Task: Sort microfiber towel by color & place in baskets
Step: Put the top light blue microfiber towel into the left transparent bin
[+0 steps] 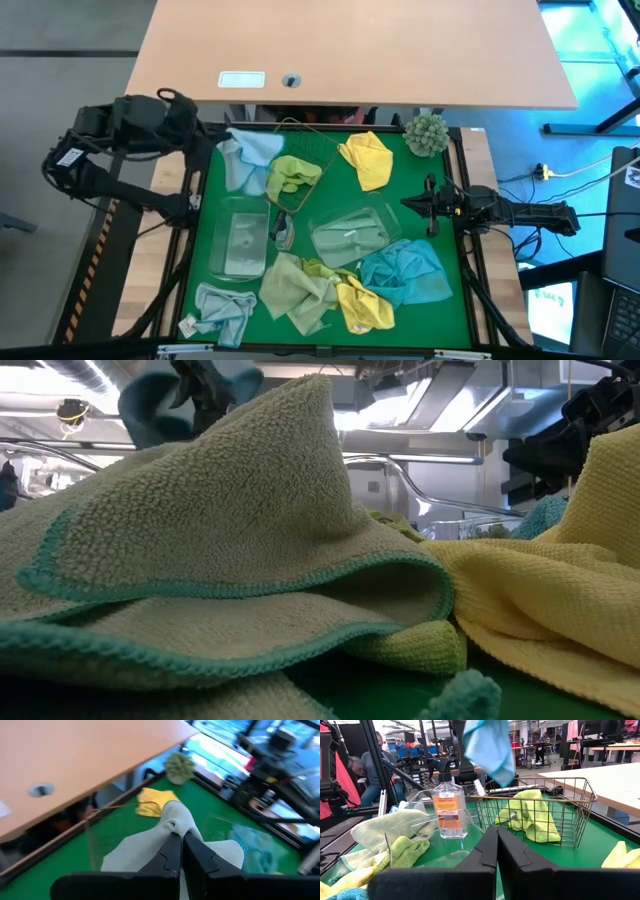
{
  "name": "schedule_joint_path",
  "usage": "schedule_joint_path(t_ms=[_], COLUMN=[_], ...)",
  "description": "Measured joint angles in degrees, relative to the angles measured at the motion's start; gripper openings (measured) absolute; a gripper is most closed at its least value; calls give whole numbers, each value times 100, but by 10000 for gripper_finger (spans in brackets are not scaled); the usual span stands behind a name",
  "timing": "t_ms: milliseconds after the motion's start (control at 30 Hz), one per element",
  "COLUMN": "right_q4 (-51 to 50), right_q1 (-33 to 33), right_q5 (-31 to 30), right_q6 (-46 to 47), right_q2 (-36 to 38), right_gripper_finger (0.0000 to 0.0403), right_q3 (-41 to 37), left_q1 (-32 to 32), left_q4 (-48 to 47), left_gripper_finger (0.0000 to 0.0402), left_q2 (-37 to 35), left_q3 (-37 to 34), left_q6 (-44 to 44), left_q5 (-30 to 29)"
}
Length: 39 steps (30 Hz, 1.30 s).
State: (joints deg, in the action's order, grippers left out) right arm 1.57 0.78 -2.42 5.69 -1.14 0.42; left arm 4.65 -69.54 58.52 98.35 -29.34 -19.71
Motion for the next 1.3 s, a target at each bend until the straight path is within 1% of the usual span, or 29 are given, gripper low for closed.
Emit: schedule_joint_path(t_ms=[300, 433, 600, 833, 967, 1067, 1233, 1300], right_q4=[1, 1, 1, 1, 1, 1, 1, 1], right_q1=[0, -1, -1, 0, 0, -1, 0, -2], right_q5=[2, 1, 1, 2, 0, 0, 0, 0], right_q6=[0, 0, 1, 2, 2, 2, 2, 2], right_q2=[1, -1, 1, -1, 1, 0, -1, -1], right_gripper_finger=[3, 3, 3, 3, 3, 3, 3, 3], right_q3=[1, 0, 1, 1, 1, -1, -1, -1], left_q1=[-616, -836, -1167, -1588, -1829, -2011, -2277, -2343], left_q4=[70, 68, 63, 61, 59, 57, 16, -209], left_gripper_finger=[0, 0, 0, 0, 0, 0, 0, 0], left_q2=[-17, -55, -59, -59, -61, -78, -79, -80], left_q3=[25, 26, 24, 25, 24, 26, 24, 24], left_q6=[-58, -346, -662, -858, -1200, -1565, -2510, -3005], left_q5=[156, 546, 1187, 1239, 1242, 1384, 1694, 1775])
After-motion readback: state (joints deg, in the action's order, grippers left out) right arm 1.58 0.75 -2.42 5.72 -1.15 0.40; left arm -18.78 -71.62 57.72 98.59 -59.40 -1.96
